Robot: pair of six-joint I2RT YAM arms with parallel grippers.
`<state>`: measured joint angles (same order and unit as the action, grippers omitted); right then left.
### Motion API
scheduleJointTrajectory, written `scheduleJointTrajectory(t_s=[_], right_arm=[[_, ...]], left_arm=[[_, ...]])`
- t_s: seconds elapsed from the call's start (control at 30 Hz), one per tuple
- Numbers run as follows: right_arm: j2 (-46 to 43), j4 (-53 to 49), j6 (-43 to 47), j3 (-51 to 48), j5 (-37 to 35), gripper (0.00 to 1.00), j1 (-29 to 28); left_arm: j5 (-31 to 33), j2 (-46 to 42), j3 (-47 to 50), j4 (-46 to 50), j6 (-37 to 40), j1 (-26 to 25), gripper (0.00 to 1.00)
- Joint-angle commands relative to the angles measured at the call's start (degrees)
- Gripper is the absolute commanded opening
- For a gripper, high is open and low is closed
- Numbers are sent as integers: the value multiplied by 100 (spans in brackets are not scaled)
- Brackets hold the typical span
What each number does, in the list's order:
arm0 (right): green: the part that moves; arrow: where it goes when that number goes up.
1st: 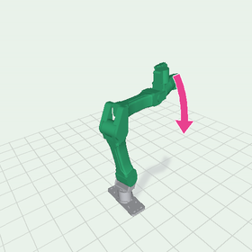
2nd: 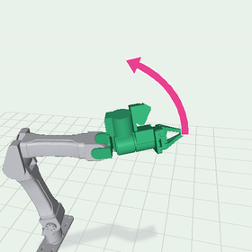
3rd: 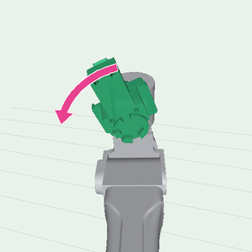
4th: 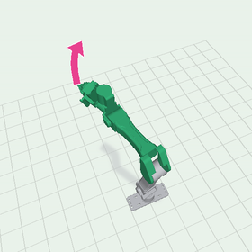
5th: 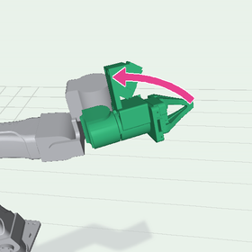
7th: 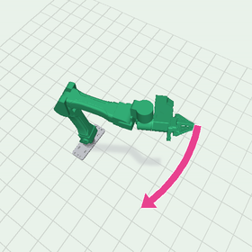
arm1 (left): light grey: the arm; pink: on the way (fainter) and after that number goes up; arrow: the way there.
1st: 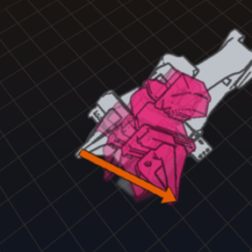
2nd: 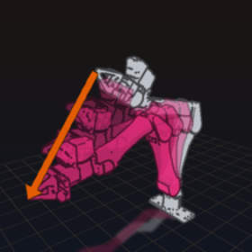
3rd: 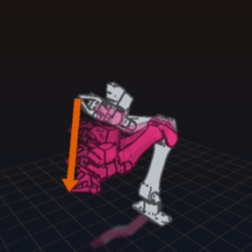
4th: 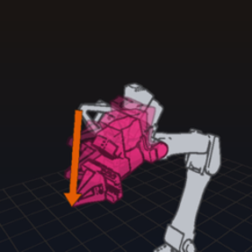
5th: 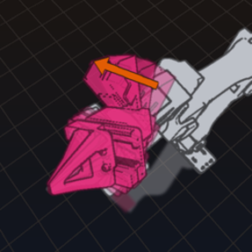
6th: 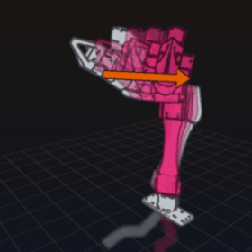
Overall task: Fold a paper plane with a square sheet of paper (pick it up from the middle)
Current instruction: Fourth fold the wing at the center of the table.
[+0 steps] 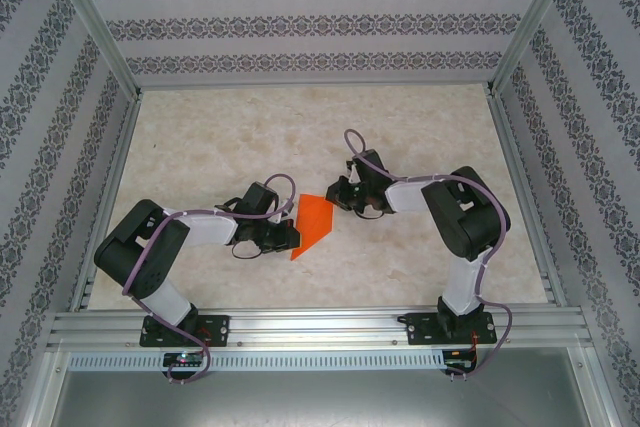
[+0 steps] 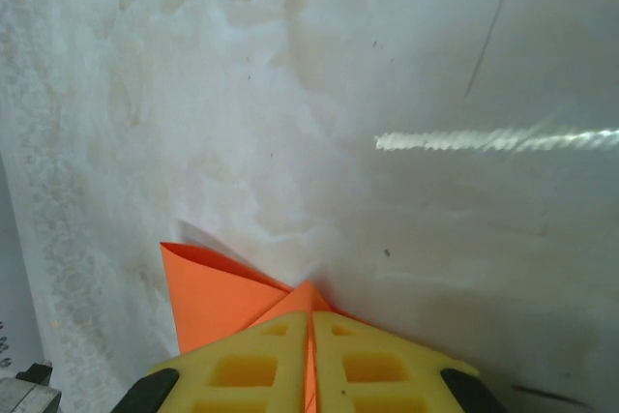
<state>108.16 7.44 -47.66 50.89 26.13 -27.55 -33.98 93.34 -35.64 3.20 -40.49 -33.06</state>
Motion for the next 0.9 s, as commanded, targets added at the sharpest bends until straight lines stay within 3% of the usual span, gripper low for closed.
scheduleJointTrajectory(t_s=[0.0,0.33,0.87], right_arm=[[-10,-370,371,201,-385,11,228],[-701,-1307,776,635,-397,15,270],[-2064,-1003,64,-874,-1031,29,-542]], left_arm=[[812,378,330,976,233,-8,3],[700,300,238,1070,328,-8,4],[575,-641,-759,1806,252,-15,18]])
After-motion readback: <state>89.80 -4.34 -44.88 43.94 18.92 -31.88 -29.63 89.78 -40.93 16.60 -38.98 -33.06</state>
